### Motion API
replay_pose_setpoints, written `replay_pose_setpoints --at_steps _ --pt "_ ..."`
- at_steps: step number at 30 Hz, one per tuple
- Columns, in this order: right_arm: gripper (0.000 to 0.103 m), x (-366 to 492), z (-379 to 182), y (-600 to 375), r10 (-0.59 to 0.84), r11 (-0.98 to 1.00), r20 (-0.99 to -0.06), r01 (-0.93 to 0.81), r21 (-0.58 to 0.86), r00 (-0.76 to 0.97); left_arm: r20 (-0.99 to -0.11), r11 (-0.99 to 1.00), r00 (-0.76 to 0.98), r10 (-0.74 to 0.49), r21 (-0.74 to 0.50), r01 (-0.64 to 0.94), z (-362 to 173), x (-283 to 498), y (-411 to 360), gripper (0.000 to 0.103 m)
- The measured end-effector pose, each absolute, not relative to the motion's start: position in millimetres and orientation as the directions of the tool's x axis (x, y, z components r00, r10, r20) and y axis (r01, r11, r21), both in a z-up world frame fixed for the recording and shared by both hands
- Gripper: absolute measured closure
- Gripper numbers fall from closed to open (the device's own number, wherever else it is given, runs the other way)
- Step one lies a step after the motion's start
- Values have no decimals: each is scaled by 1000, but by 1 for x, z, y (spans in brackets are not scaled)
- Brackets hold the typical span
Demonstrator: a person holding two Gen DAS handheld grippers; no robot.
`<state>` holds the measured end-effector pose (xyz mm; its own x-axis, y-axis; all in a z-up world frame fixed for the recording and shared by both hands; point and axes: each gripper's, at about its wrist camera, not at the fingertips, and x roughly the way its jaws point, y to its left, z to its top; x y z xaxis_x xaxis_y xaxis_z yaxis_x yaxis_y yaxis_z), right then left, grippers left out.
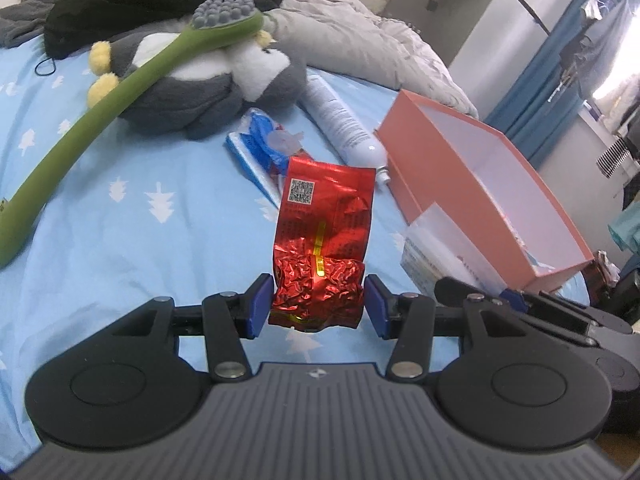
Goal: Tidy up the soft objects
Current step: 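Lift the tea packet and wrapper with both tools and carry them over the box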
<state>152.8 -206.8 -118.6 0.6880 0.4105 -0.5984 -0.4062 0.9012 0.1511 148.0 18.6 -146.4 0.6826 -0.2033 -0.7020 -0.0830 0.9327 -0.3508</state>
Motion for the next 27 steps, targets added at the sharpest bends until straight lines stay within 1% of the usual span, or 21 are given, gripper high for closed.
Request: replay_pose_setpoints --at_steps 8,17,21,27 --pt "77 152 -82 -225 403 911 -522 -385 150 752 -658 937 714 -239 -349 -8 -107 154 0 47" --pt "77 164 -38 -256 366 930 -436 -343 135 822 -595 938 745 -301 -327 118 -51 184 -40 47" --pt "77 171 -15 -273 327 945 -391 -306 115 861 -573 931 749 -331 -325 163 -25 203 -55 47" --pt "77 186 16 -298 269 963 -350 -248 103 897 -538 920 754 -378 -311 240 12 230 -87 47"
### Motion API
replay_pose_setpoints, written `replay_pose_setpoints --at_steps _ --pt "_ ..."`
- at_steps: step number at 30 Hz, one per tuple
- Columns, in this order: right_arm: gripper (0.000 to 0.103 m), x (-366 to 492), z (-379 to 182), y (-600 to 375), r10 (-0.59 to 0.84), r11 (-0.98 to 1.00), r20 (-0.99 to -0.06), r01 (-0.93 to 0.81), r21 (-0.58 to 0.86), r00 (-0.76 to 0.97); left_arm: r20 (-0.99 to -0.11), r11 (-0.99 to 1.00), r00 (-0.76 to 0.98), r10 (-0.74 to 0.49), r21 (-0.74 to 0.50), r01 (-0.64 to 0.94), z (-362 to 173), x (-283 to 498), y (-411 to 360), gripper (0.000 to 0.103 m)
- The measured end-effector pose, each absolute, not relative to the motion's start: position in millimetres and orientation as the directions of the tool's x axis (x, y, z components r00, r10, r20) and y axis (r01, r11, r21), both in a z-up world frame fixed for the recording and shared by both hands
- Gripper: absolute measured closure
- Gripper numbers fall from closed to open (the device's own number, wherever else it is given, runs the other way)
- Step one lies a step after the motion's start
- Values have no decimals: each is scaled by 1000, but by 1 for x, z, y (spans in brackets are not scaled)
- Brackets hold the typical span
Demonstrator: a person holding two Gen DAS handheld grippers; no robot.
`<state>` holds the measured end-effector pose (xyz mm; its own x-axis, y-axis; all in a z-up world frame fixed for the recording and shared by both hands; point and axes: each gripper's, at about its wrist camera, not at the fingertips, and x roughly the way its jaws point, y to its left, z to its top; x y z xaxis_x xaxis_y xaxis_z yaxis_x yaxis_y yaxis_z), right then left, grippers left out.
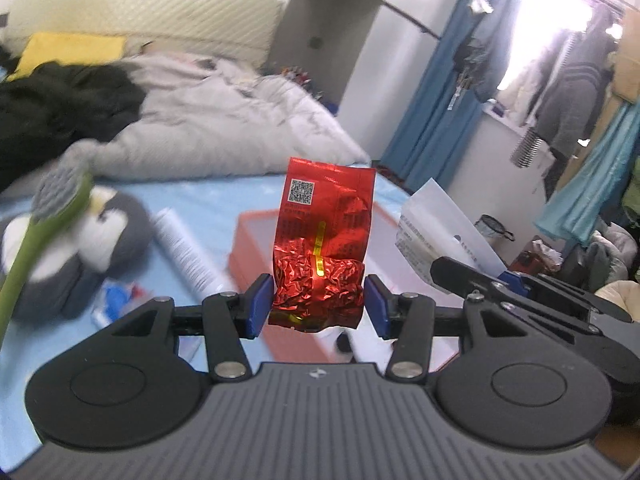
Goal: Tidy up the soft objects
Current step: 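Lift the tea packet and wrapper with both tools and carry them over the box, then open both tools to drop the tea packet and wrapper into the box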
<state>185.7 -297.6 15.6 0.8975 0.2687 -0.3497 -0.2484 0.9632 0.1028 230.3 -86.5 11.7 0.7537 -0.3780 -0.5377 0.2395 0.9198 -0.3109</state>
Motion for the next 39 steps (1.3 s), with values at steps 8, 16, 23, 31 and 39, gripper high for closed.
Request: replay_pose_setpoints --at_steps 8,16,23,31,39 --pt "77 220 32 -342 177 982 -390 -135 133 904 -532 905 735 -421 -302 300 40 267 -133 47" --pt "77 251 18 -382 109 992 -480 -62 112 870 -602 891 657 -453 -291 348 24 323 -180 47" --pt "77 274 -23 -407 64 995 -608 -1 103 791 -700 886 545 -462 -344 310 -24 380 -198 47" --pt "77 301 -76 -435 26 990 -739 84 111 673 -799 911 451 -398 -288 294 -67 409 -221 47" --pt "73 304 -92 -436 48 990 -757 71 124 651 -824 915 421 -380 -266 304 -85 414 -227 47"
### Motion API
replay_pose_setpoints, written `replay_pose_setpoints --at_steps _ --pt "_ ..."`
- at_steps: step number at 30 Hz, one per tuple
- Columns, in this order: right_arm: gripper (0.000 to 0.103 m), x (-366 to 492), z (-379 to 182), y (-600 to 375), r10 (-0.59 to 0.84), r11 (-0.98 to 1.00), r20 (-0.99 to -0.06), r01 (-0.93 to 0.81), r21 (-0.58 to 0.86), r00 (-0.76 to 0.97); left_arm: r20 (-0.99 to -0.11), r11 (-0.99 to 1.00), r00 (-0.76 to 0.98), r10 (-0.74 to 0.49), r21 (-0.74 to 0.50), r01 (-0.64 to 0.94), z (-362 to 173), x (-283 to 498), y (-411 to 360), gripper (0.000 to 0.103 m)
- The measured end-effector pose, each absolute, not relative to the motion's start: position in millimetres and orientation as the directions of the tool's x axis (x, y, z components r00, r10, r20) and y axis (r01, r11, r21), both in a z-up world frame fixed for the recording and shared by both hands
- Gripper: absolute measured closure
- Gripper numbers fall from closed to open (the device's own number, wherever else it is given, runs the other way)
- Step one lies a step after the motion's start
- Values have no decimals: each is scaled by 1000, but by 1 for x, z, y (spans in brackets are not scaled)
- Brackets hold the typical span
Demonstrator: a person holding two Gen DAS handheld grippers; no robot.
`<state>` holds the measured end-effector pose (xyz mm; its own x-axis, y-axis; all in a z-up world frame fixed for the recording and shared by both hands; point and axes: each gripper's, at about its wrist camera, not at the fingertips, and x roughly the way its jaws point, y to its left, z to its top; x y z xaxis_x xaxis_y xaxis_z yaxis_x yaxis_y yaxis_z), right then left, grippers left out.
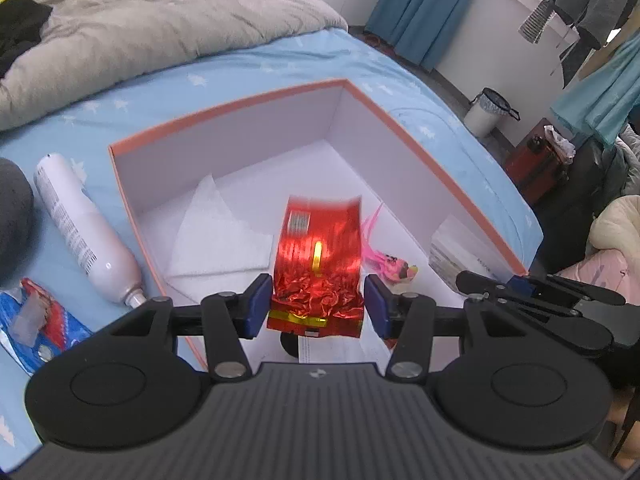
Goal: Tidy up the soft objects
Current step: 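Open both tools to drop the tea packet and wrapper into the box, then withdraw both tools from the box back toward the pile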
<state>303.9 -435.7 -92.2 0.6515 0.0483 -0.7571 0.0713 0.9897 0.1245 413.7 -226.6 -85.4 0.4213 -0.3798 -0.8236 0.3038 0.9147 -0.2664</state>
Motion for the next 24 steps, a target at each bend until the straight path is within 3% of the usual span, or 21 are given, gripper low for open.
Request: replay_pose_setpoints --at_steps 2,11,24 --pt "73 304 -95 -436 58 989 -759 66 132 649 -833 917 408 -373 -263 300 -91 416 -226 40" --pt "69 296 -88 -436 67 989 -729 53 141 681 -806 920 459 -374 -259 295 -83 403 -216 40" --pt "69 256 -35 -400 126 988 -569 -52 144 813 -684 926 631 -365 -197 322 -29 345 -179 40"
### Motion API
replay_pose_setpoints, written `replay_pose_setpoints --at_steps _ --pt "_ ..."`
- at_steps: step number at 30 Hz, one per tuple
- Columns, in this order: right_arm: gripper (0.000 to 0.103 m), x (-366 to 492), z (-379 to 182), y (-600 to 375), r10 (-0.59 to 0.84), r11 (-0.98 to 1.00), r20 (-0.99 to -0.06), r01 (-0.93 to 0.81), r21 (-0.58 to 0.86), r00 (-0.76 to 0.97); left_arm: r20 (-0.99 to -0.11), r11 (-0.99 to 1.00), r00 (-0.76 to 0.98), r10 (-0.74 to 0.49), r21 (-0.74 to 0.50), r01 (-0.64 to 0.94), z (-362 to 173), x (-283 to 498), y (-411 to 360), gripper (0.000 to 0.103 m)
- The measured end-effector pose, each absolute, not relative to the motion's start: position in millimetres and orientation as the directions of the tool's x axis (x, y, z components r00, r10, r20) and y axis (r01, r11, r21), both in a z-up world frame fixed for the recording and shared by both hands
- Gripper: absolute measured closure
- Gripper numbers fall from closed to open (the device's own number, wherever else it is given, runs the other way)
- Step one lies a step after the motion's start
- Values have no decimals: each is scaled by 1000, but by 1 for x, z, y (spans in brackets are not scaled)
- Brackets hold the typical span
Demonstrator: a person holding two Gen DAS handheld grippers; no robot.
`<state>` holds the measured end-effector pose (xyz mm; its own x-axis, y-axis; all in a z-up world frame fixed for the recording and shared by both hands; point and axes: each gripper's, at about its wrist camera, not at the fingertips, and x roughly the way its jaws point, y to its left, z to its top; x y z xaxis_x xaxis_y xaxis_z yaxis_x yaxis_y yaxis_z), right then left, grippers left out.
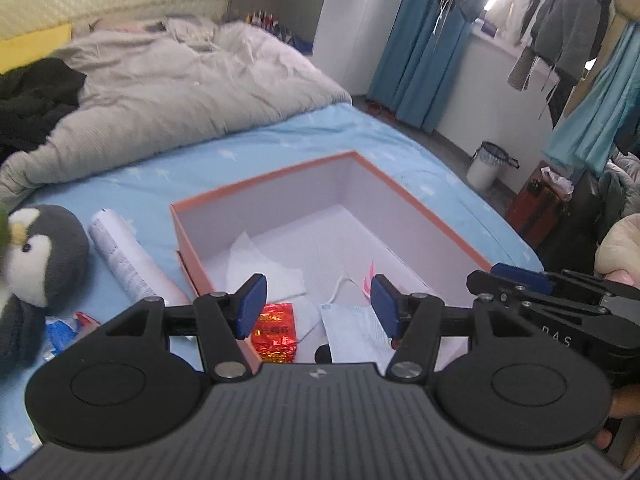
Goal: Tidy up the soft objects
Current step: 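Withdraw both tools from the box back toward the pile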
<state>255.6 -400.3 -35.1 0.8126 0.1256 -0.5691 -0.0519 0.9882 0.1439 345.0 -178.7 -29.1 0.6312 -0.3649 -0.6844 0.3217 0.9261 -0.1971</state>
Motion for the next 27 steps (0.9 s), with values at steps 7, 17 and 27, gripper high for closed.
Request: replay_pose_setpoints --at_steps 7,17,27 --pt "69 230 -18 -374 177 982 -496 -117 149 850 -644 931 676 -360 -204 302 -14 307 -144 40" --pt "69 199 -14 -337 236 970 -445 -182 161 864 -601 949 735 -314 -223 223 -13 256 -87 40" --pt "69 170 -19 -290 311 950 -405 -268 160 860 -575 965 783 -239 -228 127 -30 205 -38 40"
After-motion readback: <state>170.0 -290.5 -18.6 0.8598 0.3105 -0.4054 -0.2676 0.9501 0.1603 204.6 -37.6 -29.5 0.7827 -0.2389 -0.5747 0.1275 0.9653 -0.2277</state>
